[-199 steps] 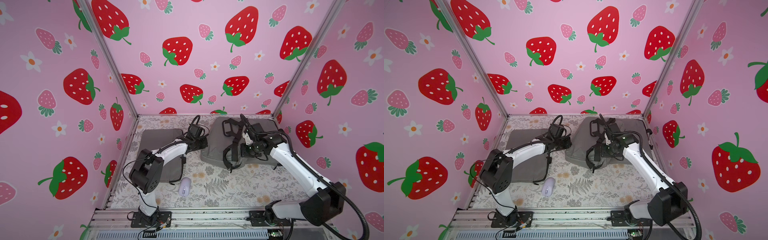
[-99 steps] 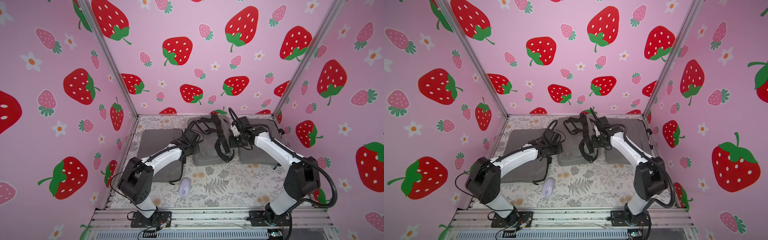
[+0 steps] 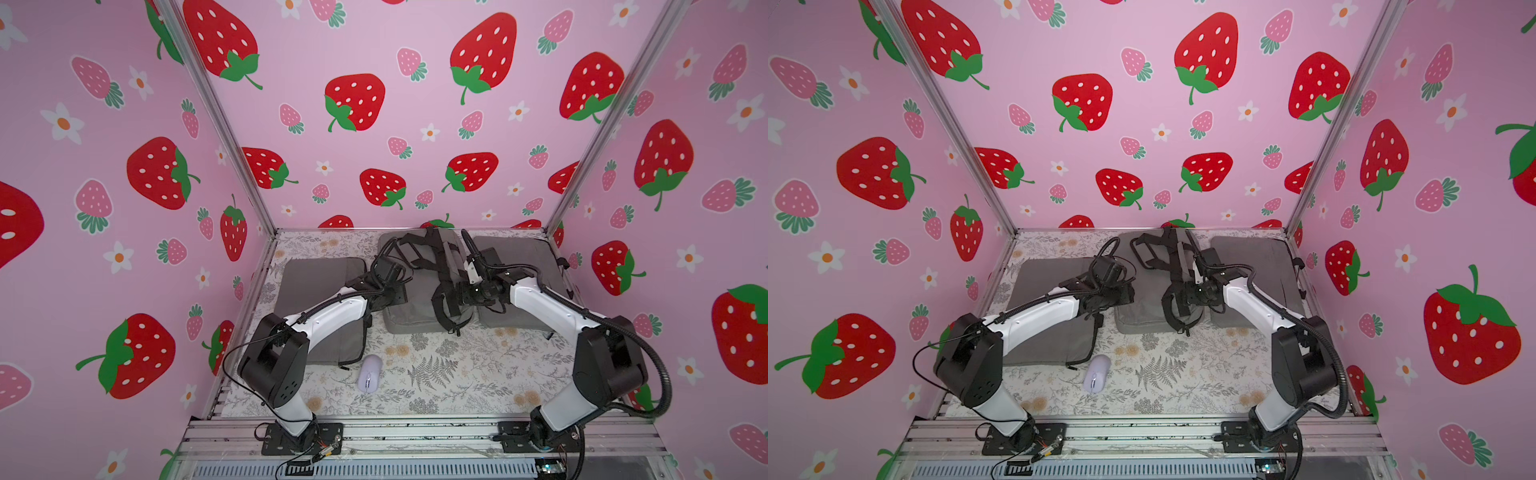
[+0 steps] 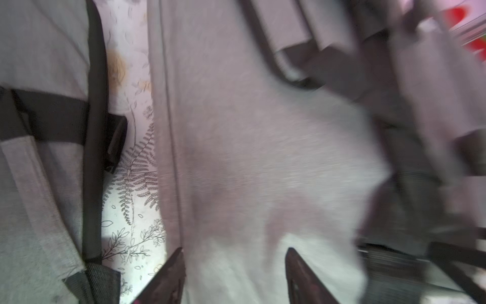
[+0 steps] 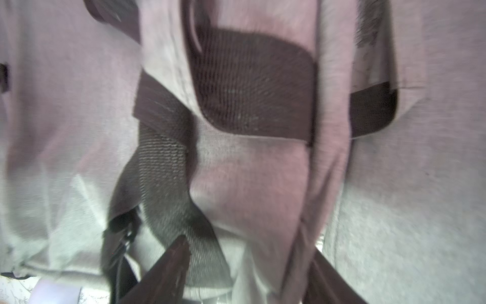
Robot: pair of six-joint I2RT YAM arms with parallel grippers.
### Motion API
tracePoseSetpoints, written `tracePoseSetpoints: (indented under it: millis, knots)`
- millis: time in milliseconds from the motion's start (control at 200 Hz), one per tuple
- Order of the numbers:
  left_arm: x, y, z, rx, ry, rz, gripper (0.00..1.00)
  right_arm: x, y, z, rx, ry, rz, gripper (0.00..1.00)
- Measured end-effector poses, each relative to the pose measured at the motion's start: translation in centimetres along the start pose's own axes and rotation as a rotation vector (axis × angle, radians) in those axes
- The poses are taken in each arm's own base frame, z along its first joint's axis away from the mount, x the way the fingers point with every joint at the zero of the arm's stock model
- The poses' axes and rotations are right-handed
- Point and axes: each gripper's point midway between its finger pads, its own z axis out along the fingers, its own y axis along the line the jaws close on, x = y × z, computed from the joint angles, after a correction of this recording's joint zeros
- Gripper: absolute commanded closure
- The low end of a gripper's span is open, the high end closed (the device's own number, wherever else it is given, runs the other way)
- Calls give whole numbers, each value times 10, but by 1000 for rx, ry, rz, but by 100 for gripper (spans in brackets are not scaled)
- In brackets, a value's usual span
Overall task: Put the mouse into the laptop bag
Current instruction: Place the zippered laptop bag at the center of the board, then pick up the zippered laptop bag from the center of the board.
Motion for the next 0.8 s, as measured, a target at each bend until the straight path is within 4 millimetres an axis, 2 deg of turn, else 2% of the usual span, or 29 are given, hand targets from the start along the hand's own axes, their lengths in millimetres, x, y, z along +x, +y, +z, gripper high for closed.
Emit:
tracePoseSetpoints:
  millis: [135,170,195,270,355,455,555,660,800]
  knots:
    - [-7,-1,-27,22,-55,-14,31,-14,-4,-46,14,-138,0,34]
    - [-7,2,-32,18,-62,-14,12,-18,-5,-57,17,-171,0,34]
    - [-7,4,-35,12,-68,-26,7,-20,-6,-64,20,-195,1,34]
    - [-5,13,-43,-21,-72,-34,5,-21,-8,-81,23,-250,4,34]
    - [-2,26,-53,-74,-78,-46,5,-20,-6,-88,4,-270,4,35]
    - [3,41,-64,-127,-81,-67,4,-20,4,-82,-40,-252,-3,35]
    - [13,60,-74,-182,-69,-99,2,-14,22,-64,-75,-199,-38,35]
    - [25,84,-84,-242,-59,-150,1,-7,49,-41,-121,-144,-90,36]
    - [50,133,-101,-329,-50,-263,1,-9,95,-13,-186,-82,-174,37]
